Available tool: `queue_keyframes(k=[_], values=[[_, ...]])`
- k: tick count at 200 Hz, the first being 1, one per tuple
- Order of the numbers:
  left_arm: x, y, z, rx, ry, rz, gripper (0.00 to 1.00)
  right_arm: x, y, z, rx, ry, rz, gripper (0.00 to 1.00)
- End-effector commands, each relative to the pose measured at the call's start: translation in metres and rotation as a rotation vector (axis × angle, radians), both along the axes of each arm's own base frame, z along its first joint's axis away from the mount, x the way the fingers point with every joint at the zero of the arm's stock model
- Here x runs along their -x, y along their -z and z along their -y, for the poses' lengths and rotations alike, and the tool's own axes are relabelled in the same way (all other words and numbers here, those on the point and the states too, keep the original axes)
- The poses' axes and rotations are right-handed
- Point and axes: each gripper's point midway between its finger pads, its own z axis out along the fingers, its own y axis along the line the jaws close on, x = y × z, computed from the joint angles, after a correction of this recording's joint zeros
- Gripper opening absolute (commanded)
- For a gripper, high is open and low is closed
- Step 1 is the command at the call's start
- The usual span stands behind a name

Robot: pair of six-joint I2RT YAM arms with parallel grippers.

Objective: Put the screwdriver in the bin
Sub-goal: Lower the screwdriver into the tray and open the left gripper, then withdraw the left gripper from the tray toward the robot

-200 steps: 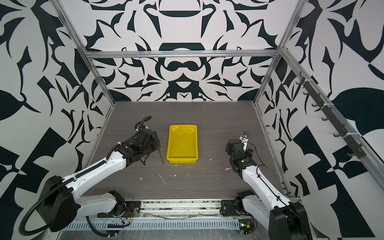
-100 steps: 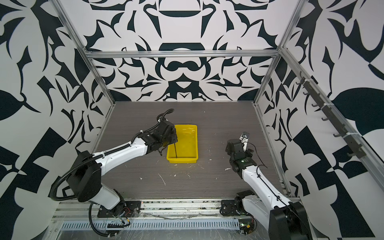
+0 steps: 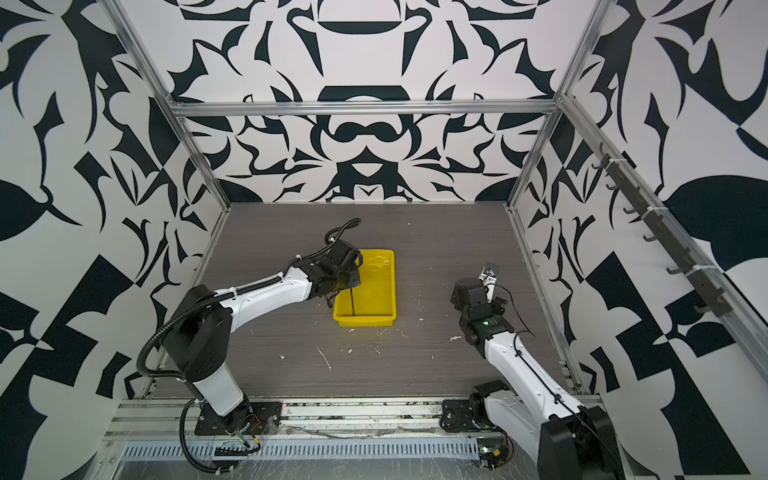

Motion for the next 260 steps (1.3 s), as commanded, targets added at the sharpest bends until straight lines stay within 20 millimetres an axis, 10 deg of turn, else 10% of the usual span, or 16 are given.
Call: queue_keyframes(k=[1, 105, 170, 237, 260], values=[[-0.002, -0.004, 0.003, -0.015, 0.004, -0.01, 0.25, -0.003, -0.008, 0.001, -0.009, 0.011, 0.041, 0.94], [0.013, -0.031, -0.013, 0.017, -0.029, 0.009, 0.88, -0.003, -0.008, 0.001, -0.009, 0.008, 0.037, 0.94], [0.041, -0.086, -0.1, -0.003, -0.177, 0.299, 0.99, -0.002, -0.008, 0.001, -0.009, 0.009, 0.034, 0.94], [0.106, -0.031, -0.206, -0.242, -0.266, 0.37, 0.99, -0.011, 0.008, -0.017, -0.089, -0.053, 0.006, 0.95], [0.107, -0.014, -0.201, -0.055, -0.299, 0.468, 0.99, -0.013, 0.011, -0.018, -0.087, -0.055, -0.021, 0.95]])
